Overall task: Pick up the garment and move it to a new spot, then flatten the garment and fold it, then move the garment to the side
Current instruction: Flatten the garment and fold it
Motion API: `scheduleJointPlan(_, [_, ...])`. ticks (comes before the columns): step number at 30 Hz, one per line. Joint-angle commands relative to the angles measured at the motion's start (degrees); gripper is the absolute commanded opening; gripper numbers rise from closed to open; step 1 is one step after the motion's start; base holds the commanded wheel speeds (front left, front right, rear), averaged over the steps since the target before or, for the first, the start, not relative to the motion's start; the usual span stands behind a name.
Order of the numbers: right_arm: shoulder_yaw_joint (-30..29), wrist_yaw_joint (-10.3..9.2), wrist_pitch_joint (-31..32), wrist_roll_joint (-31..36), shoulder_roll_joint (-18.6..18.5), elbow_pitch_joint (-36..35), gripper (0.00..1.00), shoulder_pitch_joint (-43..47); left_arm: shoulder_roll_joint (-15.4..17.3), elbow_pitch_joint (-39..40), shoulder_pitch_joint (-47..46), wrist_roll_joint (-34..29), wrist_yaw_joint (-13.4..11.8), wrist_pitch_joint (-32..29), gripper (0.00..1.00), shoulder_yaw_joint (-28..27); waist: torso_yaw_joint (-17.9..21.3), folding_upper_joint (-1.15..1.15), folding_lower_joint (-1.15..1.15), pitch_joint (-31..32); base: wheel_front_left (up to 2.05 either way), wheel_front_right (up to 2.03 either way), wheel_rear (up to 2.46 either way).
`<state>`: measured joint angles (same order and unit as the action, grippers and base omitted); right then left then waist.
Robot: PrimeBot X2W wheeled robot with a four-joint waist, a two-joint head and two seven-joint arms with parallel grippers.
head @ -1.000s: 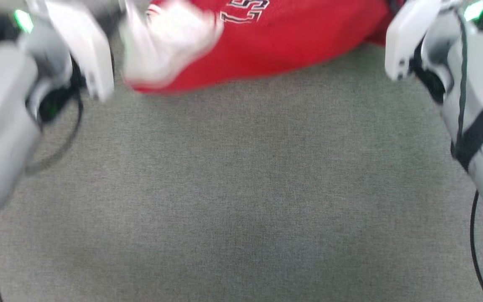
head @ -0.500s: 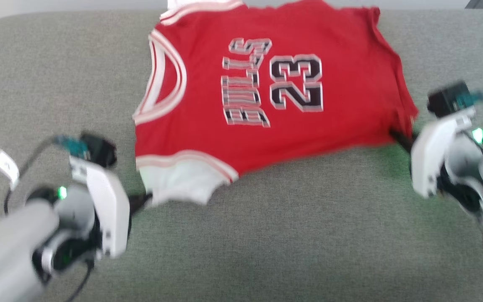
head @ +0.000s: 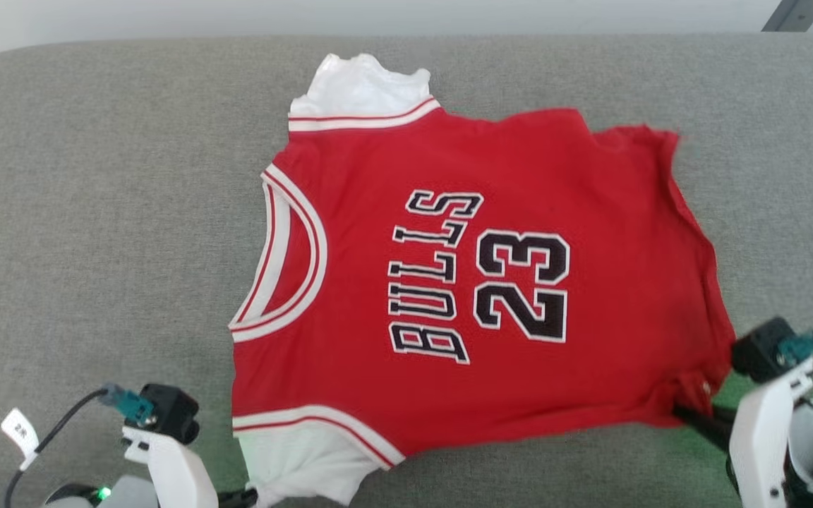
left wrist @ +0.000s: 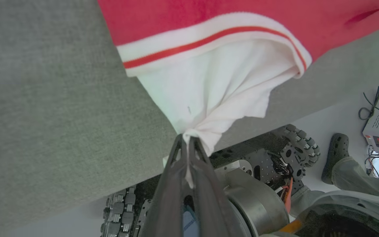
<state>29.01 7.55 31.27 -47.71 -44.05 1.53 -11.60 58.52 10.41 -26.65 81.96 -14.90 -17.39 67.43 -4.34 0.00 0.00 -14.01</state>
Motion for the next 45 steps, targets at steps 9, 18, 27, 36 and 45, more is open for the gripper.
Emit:
scheduleJointPlan(9, [-9.54,-0.12,-3.45,0.05,3.76,-5.25,0.00,8.31,5.07,4.77,-2.41,-1.32,-2.22,1.06,0.00,-2.83,0.92,0.00,0.00,-0.62,0.00,0.00,0.00])
scheduleJointPlan(18, [-21.56,-0.13,-0.28,6.32,10.60,-11.17,0.00,6.70,9.51,8.30,-13.30,-7.65,-2.47,-1.89,0.00,-8.08,2.56,0.00,0.00,-2.28,0.00,0.00,0.00])
scheduleJointPlan(27, [-22.12,-0.13,2.70,12.43,17.04,-5.48,0.00,-6.70,-0.22,-8.28,-26.60,-13.65,6.76,-6.51,0.00,-9.08,3.23,0.00,0.00,-6.25,0.00,0.00,0.00])
scheduleJointPlan(36, [-16.71,-0.12,1.42,15.16,21.04,8.42,0.00,-18.54,-13.58,-33.37,-34.49,-14.65,15.99,-8.84,0.00,-7.13,3.87,0.00,0.00,-10.00,0.00,0.00,0.00])
scheduleJointPlan(45, [-10.83,-0.12,1.38,16.01,22.00,15.62,0.65,-23.53,-20.58,-49.55,-36.07,-12.35,19.81,-12.22,0.56,-5.75,4.54,0.00,0.00,-11.20,0.00,0.00,0.00])
